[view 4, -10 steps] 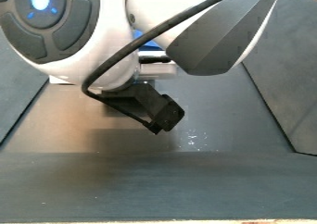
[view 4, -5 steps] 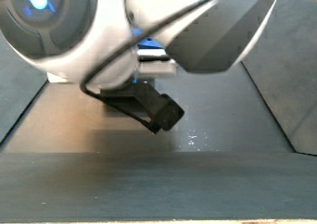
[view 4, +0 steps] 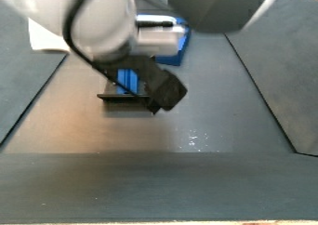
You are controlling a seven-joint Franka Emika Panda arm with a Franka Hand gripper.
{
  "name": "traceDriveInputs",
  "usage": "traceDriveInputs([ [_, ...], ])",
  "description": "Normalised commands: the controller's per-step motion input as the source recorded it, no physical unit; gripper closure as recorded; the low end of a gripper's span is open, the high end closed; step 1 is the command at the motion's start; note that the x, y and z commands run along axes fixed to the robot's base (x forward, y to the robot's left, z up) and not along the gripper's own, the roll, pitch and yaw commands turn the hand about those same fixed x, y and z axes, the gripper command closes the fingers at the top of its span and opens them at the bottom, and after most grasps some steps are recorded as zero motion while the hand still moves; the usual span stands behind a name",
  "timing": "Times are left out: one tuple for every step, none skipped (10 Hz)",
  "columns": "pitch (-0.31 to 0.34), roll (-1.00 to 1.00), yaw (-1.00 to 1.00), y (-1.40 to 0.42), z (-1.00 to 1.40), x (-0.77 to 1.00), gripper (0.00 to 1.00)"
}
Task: Pick up the star object. Move up. Place the star object on the fixture. Regrasp the star object. Move to above the board. Insert the star object.
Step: Regrasp the star object.
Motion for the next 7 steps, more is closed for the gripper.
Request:
traceDriveInputs([
  [0.054,0.05,0.02,0.0,0.56,-0.03,0.0],
  [0.069,0.05,0.02,0.0,0.39,-0.03,0.0],
  [0.086,0.05,0.01,0.0,0.22,-0.03,0.0],
  [0.074,1.0,0.03,-1.0,0.78,-0.08,0.0],
  [0.072,1.0,0.03,-1.0,0.77,-0.07,0.0],
  [0.062,1.0,0.03,-1.0,0.75,-0.1,0.0],
  [0.052,1.0,0.02,-1.0,0.66,-0.13,0.0],
])
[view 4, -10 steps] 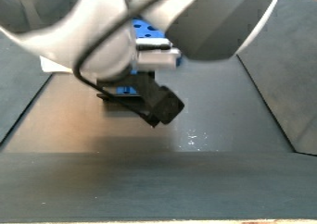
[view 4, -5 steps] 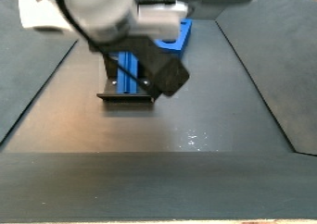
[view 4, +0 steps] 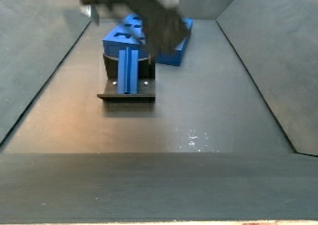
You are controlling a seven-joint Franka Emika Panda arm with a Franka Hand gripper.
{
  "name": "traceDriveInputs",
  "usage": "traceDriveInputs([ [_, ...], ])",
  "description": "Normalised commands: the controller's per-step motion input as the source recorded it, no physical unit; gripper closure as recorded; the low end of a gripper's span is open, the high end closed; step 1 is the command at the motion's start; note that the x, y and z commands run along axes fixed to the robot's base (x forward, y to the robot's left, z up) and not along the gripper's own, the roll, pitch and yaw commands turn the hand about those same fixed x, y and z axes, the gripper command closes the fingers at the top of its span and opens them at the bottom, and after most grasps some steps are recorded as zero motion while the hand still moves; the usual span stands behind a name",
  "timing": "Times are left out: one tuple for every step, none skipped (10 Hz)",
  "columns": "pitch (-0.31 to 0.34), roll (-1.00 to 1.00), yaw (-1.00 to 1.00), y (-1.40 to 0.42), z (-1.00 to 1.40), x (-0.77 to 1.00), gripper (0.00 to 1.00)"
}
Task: Pick up the star object. Move up. Place the star object on the fixture. Regrasp the star object. Move to above the board. Insert the star object.
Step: Regrasp the star object.
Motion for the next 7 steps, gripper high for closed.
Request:
traceDriveInputs([
  [0.049,1.0,0.02,-0.85,0.46,-0.1,0.0],
  [0.048,1.0,0.02,-0.69,0.25,-0.07,0.0],
  [0.046,1.0,0.02,-0.53,0.09,-0.04,0.0],
  [0.045,1.0,0.02,-0.28,0.05,-0.03,0.0],
  [0.043,1.0,0.02,-0.09,0.05,-0.03,0.0],
  [0.041,1.0,0.02,-0.03,0.04,-0.04,0.0],
  [0.035,1.0,0.03,-0.04,0.01,-0.03,0.0],
])
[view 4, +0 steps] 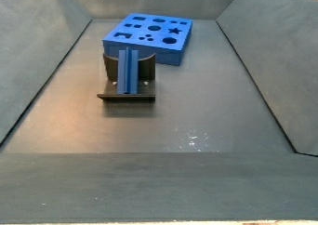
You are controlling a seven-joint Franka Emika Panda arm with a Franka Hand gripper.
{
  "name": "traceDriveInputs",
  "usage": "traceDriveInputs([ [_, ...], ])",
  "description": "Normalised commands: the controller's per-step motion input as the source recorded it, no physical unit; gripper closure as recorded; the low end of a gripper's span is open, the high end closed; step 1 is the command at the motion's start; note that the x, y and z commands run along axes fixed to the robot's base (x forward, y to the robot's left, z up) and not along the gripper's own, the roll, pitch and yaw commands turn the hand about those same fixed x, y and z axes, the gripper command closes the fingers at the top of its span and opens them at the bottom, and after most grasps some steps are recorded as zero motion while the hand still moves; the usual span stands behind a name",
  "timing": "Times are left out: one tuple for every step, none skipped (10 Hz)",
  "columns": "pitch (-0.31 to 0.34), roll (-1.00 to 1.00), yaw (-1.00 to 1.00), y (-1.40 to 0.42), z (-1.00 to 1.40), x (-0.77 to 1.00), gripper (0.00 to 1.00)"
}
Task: Pick up the star object. Move up. Place the star object on the fixture. Regrasp the star object. Move to above the board. Insert the star object.
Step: Regrasp the star object.
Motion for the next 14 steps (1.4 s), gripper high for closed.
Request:
traceDriveInputs([
  [0.031,1.0,0.03,-0.04,0.01,-0.04,0.0],
  [0.023,1.0,0.03,-0.03,0.0,-0.03,0.0],
  [0.019,1.0,0.03,-0.03,0.0,-0.03,0.0],
  [0.013,1.0,0.03,-0.03,0.01,-0.03,0.0],
  [0.011,1.0,0.03,-0.03,0.01,-0.02,0.0],
  [0.01,1.0,0.03,-0.02,0.01,-0.02,0.0],
  [0.012,1.0,0.03,-0.02,0.01,-0.02,0.0],
  [0.017,1.0,0.04,-0.02,0.02,-0.01,0.0],
  [0.02,1.0,0.04,-0.03,0.01,0.0,0.0],
  [0.026,1.0,0.04,-0.03,0.0,0.02,0.0],
  [0.033,1.0,0.05,-0.03,-0.01,0.03,0.0],
  [0.045,1.0,0.05,-0.03,-0.01,0.05,0.0],
  [0.057,1.0,0.06,-0.03,-0.01,0.06,0.0],
  [0.067,1.0,0.06,-0.03,-0.01,0.07,0.0],
])
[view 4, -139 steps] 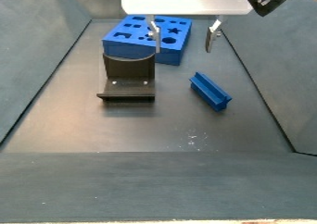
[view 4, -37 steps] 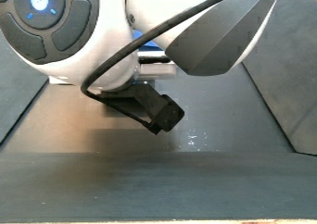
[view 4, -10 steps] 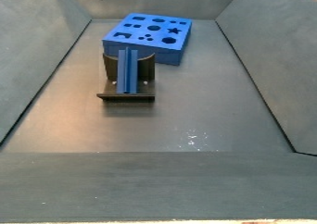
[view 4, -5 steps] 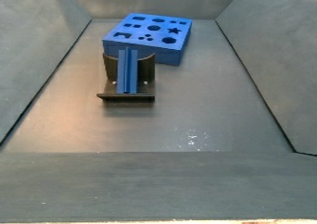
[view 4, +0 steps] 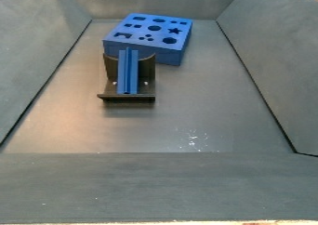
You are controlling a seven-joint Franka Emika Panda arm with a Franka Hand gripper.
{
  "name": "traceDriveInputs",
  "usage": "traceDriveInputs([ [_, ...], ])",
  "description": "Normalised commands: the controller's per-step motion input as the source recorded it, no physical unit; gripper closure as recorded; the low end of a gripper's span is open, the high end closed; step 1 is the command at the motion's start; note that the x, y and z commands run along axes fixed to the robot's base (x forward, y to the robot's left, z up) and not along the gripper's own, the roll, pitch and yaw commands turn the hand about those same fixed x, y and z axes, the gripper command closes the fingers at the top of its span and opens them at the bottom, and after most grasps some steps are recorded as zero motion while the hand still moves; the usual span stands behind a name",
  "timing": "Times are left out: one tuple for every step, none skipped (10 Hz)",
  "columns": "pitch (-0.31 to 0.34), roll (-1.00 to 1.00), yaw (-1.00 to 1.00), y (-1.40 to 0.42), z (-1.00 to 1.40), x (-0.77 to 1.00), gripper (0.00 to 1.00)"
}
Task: Pick up the star object. Move up. Place the star object on the fixture. Regrasp the star object. Move to above the board. Insert the star object.
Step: Regrasp the star object.
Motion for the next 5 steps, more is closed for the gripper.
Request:
traceDriveInputs([
  [0.098,1.0,0.08,-0.04,-0.02,0.09,0.0],
  [0.113,1.0,0.09,-0.04,-0.02,0.1,0.0],
  [0.142,1.0,0.12,-0.05,-0.02,0.1,0.0],
  [0.161,0.96,0.15,-0.05,-0.02,0.1,0.0],
  [0.142,0.72,0.17,-0.05,-0.02,0.1,0.0],
])
